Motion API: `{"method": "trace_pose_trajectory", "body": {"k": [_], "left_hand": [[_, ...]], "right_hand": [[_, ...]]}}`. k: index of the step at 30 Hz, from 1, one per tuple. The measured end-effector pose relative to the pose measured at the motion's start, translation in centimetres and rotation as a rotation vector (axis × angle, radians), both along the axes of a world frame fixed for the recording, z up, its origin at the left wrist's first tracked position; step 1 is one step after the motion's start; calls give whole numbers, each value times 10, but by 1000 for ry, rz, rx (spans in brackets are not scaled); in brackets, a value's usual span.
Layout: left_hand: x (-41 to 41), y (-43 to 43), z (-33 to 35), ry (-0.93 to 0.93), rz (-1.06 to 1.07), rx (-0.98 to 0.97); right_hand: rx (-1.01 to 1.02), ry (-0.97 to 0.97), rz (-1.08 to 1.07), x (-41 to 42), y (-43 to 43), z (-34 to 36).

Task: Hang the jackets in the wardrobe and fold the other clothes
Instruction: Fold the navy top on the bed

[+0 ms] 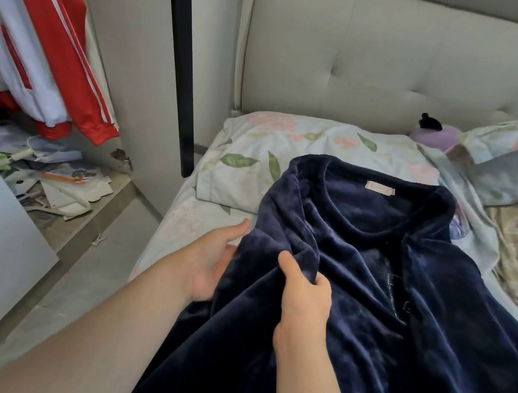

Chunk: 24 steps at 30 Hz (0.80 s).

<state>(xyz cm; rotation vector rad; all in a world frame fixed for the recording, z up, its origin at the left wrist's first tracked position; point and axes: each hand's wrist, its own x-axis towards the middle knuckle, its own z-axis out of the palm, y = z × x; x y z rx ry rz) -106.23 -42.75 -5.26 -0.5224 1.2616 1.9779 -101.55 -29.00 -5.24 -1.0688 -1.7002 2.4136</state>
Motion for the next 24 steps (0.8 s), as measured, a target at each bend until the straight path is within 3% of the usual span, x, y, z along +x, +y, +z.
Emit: {"method": "trace_pose_trajectory", "body": {"k": [5, 8, 12, 13, 15, 19, 22, 24], "left_hand": [[-5, 5, -5, 79, 102, 138], [-9, 3, -5, 231, 145, 186], [-18, -2, -4, 333, 393, 50], [-22, -8, -3, 350, 471, 22], [-27, -18, -5, 382, 532, -34], [-18, -25, -15, 451, 422, -125], [1, -32, -31, 369, 452, -180], [19, -40, -37, 257, 326, -288]], "right_hand": [[569, -127, 71, -3, -2, -10], [496, -103, 84, -1, -1, -13], [13, -34, -117, -6, -2, -9], [-15, -21, -126, -6, -2, -10], [90, -37, 20, -5, -5, -10], [397, -115, 467, 2, -21, -15], [647, -137, 528, 1, -23, -24], [659, -117, 496, 0, -21, -30]]}}
